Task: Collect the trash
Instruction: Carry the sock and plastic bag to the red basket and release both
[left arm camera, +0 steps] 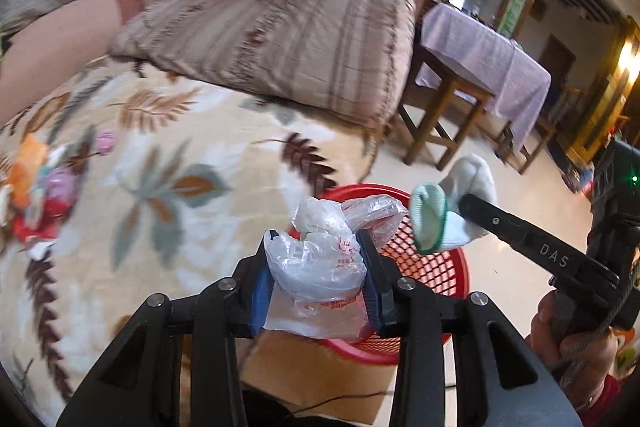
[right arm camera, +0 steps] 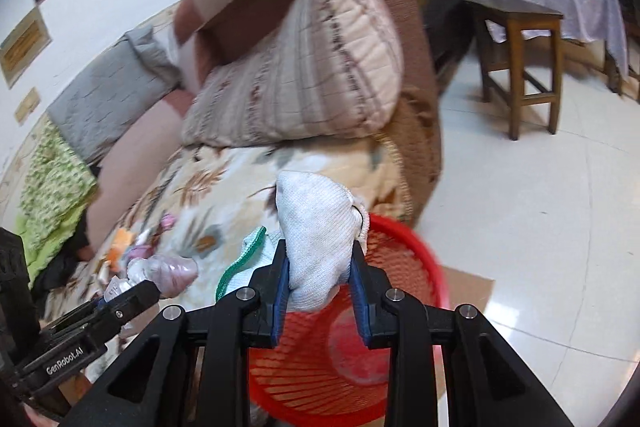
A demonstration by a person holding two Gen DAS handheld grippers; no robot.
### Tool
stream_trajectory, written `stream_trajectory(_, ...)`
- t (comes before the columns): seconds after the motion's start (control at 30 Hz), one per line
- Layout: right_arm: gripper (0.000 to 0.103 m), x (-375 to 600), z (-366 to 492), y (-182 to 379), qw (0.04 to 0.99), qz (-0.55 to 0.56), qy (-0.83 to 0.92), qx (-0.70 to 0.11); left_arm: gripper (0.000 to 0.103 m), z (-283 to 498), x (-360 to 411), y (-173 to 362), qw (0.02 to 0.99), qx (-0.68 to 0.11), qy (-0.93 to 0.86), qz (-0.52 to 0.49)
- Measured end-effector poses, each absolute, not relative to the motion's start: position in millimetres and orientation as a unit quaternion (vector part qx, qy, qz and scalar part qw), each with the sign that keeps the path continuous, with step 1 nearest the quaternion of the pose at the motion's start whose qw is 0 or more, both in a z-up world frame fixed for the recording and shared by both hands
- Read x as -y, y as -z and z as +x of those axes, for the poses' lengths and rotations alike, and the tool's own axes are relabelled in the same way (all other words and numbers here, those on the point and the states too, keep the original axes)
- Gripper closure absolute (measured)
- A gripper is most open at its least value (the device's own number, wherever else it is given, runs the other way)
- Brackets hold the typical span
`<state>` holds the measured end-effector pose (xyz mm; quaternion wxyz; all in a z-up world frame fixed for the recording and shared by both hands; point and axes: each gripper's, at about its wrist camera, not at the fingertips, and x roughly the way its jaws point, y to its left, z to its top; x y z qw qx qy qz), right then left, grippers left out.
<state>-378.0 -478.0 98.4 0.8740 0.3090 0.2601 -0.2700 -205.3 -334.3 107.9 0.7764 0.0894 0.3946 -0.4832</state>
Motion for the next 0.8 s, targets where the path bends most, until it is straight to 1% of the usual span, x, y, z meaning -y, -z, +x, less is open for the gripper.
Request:
stream_trajectory(0.03, 0.067, 481.5, -380.2, -97.6, 0.872, 0.308, 0.277, -0.26, 0.06, -207.2, 343.0, -104.8, 0.771, -0.399, 0.488, 0.094)
stream_trajectory(0.07, 0.055, 484.7, -382.2, -97.1, 0.87, 0.309, 0.283, -0.26, 0.049, -207.8, 347.1, -102.5, 0.767, -0.404, 0.489, 0.098)
stream_trajectory(0.1, 0.05, 487.6, -384.8, -97.2, 0.868, 0.311, 0.29, -0.257, 0.041, -208.8, 348.7, -100.5, 0.766, -0.408, 0.487, 0.1)
stream_trajectory(0.13, 0.044, 489.2, -387.3, -98.3, 0.867, 0.313, 0.297, -0.25, 0.041, -209.1, 348.0, -99.6, 0.768, -0.407, 0.486, 0.095)
stream_trajectory(0.27, 0.043, 486.1, -384.4, -103.9, 0.874, 0.297, 0.294, -0.246, 0.04, -206.9, 334.3, -98.5, 0.776, -0.404, 0.476, 0.095)
stream_trajectory(0.37, 0.043, 476.7, -374.4, -105.7, 0.883, 0.297, 0.265, -0.248, 0.037, -200.1, 308.6, -97.6, 0.788, -0.403, 0.457, 0.085)
stream_trajectory(0.47, 0.043, 456.8, -356.2, -105.6, 0.893, 0.284, 0.231, -0.261, 0.035, -190.3, 276.9, -96.9, 0.805, -0.399, 0.432, 0.075)
stream_trajectory(0.7, 0.043, 406.7, -314.1, -103.8, 0.907, 0.258, 0.165, -0.29, 0.034, -158.1, 197.0, -93.7, 0.839, -0.398, 0.368, 0.052)
stream_trajectory(0.8, 0.042, 387.8, -296.6, -103.7, 0.91, 0.246, 0.141, -0.302, 0.034, -138.5, 151.2, -95.5, 0.858, -0.393, 0.327, 0.034)
